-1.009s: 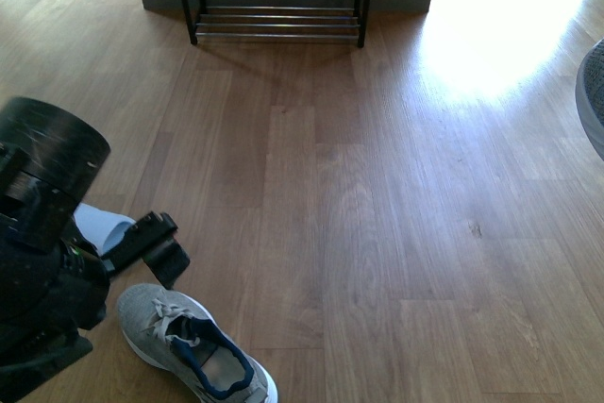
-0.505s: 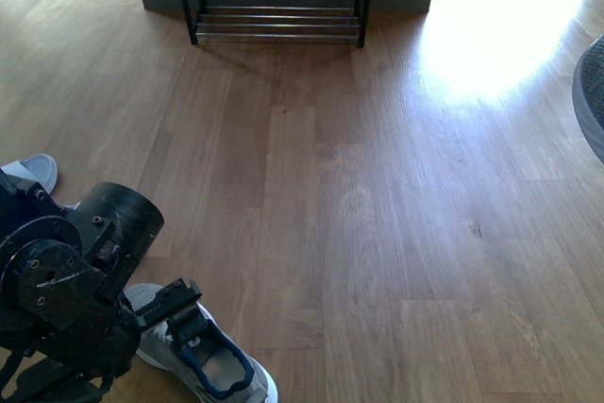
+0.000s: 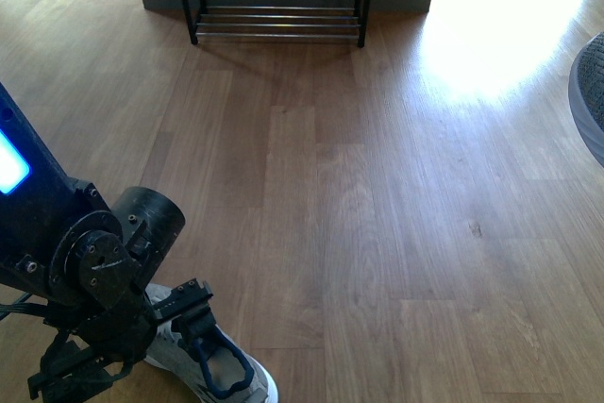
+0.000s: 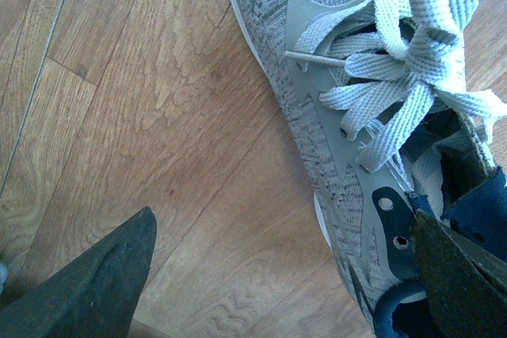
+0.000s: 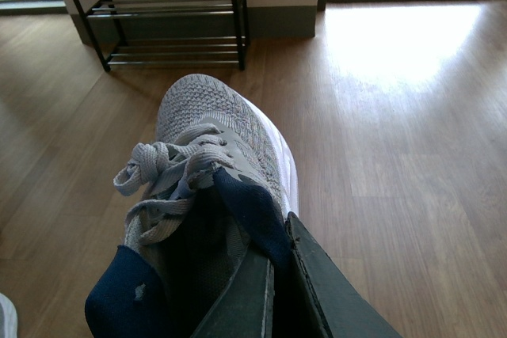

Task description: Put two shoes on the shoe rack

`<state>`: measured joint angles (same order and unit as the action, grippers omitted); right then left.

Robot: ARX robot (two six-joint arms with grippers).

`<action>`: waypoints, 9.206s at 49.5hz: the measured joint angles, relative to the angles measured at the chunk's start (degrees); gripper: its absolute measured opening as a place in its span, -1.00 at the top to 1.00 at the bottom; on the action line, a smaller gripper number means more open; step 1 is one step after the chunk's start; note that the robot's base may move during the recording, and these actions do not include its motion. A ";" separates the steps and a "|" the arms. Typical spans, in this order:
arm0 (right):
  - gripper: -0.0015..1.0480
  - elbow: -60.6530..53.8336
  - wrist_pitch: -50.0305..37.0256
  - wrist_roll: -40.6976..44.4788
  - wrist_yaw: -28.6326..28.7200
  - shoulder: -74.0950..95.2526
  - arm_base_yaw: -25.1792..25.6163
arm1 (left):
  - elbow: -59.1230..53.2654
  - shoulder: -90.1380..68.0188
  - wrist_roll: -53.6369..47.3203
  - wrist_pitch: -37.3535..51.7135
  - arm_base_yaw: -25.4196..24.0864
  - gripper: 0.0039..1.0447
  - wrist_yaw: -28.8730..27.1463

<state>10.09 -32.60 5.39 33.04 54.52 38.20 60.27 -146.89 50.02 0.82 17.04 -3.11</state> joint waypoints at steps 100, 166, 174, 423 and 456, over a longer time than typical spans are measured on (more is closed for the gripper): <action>0.97 0.00 0.00 0.00 0.00 0.00 0.00 | 8.66 -7.91 -4.11 -4.63 -0.39 0.16 6.03; 0.97 -0.02 0.00 0.00 0.00 0.00 0.00 | -34.67 77.37 -38.07 -1.16 -8.28 0.97 -29.14; 0.97 0.00 0.00 0.00 0.00 0.00 0.00 | -43.82 101.94 -41.64 -3.98 -8.28 0.97 -36.41; 0.97 -0.11 0.00 -0.02 0.33 -0.09 -0.20 | -57.51 124.87 -54.82 9.03 3.98 0.97 -51.95; 0.97 -0.11 0.00 -0.02 0.02 -0.07 -0.15 | -57.51 124.85 -54.88 9.03 3.98 0.97 -51.78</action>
<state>9.98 -32.60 5.37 33.06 54.46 38.04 2.76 -22.04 -4.86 9.85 21.02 -54.89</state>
